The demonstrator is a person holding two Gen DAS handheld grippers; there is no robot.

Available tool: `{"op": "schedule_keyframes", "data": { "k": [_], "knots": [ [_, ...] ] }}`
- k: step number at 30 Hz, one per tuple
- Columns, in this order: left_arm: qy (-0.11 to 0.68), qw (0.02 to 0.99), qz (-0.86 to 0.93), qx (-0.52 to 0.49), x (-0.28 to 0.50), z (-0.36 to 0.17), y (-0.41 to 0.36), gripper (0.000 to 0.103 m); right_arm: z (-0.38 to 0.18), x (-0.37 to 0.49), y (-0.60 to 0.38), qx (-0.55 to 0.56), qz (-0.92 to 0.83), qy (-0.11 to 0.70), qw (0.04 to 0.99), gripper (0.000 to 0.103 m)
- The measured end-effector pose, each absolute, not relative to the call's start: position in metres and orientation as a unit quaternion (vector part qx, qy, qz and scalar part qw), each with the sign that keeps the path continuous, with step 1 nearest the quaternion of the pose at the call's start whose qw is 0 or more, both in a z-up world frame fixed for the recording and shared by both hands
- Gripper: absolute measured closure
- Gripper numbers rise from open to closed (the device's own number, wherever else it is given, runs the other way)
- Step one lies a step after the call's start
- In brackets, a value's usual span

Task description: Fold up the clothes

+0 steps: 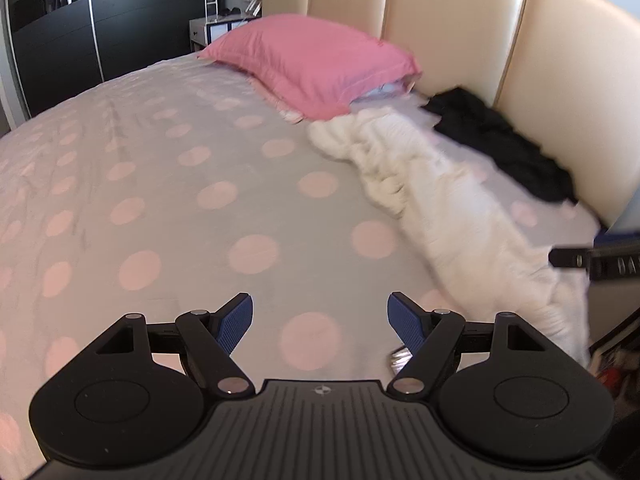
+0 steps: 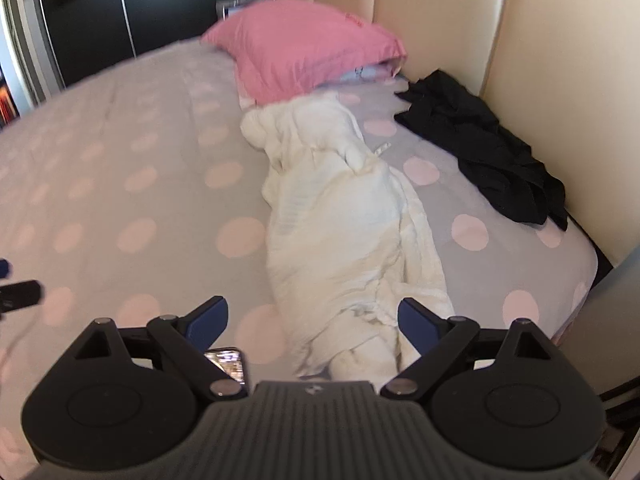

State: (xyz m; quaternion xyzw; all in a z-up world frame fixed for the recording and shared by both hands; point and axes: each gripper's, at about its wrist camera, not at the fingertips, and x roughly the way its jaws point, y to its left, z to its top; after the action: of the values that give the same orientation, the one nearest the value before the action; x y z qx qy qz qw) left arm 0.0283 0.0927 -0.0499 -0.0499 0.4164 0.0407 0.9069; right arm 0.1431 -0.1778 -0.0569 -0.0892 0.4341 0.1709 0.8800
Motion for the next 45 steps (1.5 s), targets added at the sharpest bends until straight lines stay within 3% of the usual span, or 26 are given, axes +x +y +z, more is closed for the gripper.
{"op": "schedule_keyframes", "data": {
  "k": [2, 4, 9, 12, 16, 21, 33, 39, 45],
  "knots": [
    [0.427, 0.902, 0.044, -0.046, 0.032, -0.058, 0.102, 0.029, -0.077, 0.165, -0.171, -0.110, 0.171, 0.457, 0.866, 0.013],
    [0.437, 0.897, 0.047, -0.042, 0.035, -0.066, 0.111, 0.029, -0.098, 0.184, -0.166, -0.126, 0.165, 0.474, 0.856, 0.025],
    [0.462, 0.884, 0.056, -0.033, 0.044, -0.085, 0.133, 0.029, -0.139, 0.216, -0.164, -0.123, 0.148, 0.514, 0.836, 0.029],
    [0.472, 0.878, 0.072, -0.035, 0.042, -0.093, 0.147, 0.029, -0.154, 0.225, -0.163, -0.117, 0.143, 0.533, 0.826, 0.070],
    [0.482, 0.871, 0.087, -0.036, 0.035, -0.098, 0.164, 0.030, -0.146, 0.226, -0.163, -0.104, 0.139, 0.519, 0.837, 0.092],
    [0.483, 0.869, 0.104, -0.033, 0.018, -0.091, 0.182, 0.032, -0.104, 0.218, -0.160, -0.095, 0.145, 0.465, 0.868, 0.094],
    [0.435, 0.884, 0.170, -0.034, -0.056, -0.028, 0.233, 0.032, 0.071, 0.142, -0.084, -0.079, 0.274, 0.311, 0.906, 0.096],
    [0.395, 0.897, 0.195, -0.023, -0.098, 0.011, 0.247, 0.032, 0.144, 0.056, -0.013, -0.096, 0.401, 0.240, 0.879, 0.096],
    [0.374, 0.898, 0.230, -0.005, -0.147, 0.037, 0.265, 0.032, 0.158, -0.037, 0.053, -0.129, 0.527, 0.227, 0.809, 0.096]
  ]
}}
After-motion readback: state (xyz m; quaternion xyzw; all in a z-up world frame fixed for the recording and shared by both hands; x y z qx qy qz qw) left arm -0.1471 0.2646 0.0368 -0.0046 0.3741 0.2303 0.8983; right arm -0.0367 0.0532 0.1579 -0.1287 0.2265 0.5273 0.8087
